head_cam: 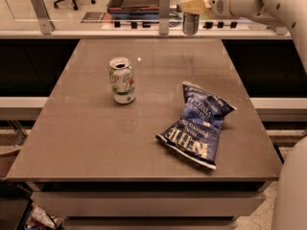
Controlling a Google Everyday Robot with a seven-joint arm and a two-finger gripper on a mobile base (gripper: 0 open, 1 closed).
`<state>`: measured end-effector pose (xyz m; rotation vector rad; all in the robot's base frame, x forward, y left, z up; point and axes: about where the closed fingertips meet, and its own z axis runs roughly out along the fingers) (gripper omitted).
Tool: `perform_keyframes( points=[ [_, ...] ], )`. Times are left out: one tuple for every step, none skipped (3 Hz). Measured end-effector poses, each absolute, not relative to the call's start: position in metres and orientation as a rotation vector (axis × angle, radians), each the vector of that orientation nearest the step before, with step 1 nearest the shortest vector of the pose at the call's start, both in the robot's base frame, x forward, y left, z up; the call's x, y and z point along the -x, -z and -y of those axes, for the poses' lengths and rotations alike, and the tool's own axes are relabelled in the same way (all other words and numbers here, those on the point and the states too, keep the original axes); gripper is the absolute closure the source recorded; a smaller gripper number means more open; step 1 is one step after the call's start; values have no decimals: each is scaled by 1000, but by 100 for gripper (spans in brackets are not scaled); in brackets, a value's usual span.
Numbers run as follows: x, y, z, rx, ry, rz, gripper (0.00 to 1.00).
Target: Pick redbull can
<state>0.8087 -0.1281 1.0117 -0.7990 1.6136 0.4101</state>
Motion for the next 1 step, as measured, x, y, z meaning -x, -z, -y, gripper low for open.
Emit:
perform_keyframes(
  points=[
    [-804, -1042, 128, 814, -356, -1565, 100]
  ],
)
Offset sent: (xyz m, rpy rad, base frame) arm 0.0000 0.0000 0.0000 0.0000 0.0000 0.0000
